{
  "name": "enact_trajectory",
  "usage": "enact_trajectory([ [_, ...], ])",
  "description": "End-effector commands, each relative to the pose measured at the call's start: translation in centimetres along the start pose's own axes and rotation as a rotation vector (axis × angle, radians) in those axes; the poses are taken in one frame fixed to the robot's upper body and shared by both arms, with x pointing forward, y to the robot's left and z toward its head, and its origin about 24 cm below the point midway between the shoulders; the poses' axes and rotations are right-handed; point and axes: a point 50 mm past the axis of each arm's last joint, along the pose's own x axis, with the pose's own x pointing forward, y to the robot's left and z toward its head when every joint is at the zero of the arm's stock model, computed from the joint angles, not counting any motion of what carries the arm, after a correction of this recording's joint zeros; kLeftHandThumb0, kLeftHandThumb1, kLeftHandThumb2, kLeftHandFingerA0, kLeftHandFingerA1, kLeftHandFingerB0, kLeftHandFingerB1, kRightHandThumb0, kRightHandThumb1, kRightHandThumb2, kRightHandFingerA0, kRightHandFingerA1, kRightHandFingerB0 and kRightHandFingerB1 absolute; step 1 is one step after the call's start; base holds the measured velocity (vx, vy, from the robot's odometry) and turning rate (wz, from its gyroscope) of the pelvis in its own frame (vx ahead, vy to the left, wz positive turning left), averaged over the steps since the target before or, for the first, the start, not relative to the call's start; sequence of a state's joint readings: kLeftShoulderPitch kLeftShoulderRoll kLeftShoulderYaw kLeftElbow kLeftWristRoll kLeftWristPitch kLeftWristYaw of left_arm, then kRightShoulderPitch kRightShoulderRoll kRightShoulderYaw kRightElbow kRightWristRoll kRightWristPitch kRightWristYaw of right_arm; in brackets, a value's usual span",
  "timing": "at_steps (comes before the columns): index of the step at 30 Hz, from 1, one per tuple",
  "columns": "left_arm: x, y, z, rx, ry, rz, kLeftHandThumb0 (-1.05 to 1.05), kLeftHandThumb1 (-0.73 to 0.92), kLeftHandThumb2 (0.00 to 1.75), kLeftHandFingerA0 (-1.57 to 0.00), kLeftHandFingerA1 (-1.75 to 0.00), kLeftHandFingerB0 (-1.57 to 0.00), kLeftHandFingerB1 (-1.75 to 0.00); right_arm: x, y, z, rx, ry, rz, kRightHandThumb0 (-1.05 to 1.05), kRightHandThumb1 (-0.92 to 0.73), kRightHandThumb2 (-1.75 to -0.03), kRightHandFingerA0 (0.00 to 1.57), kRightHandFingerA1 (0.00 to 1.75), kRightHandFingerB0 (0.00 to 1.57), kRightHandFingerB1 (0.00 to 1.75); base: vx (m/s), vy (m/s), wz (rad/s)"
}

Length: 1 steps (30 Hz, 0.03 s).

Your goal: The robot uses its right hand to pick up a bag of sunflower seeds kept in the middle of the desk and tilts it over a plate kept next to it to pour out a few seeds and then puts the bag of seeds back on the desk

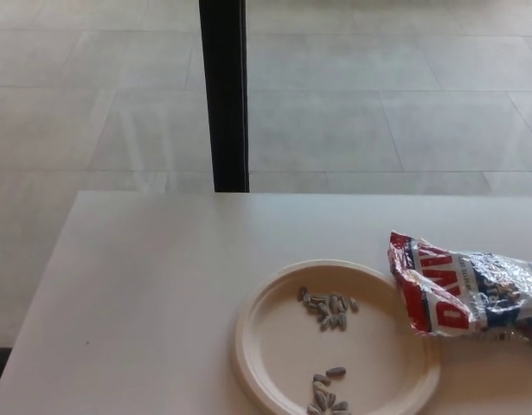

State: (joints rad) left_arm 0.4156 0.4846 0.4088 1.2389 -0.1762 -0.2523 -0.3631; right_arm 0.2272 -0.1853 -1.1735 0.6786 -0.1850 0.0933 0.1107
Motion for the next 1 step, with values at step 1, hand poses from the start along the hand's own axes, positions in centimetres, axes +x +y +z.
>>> enact_trajectory([
  [1,0.0,0.32,-0.14,-0.015,0.019,0.037,-0.62,0.77,0.76,-0.44,-0.74,-0.33,-0.6,0.05,0.24,-4.55,0.359,0.14,-0.103,-0.62,-0.5,-0.83,0.17,0.53,0.05,0.41,0.0,0.0,0.0],
])
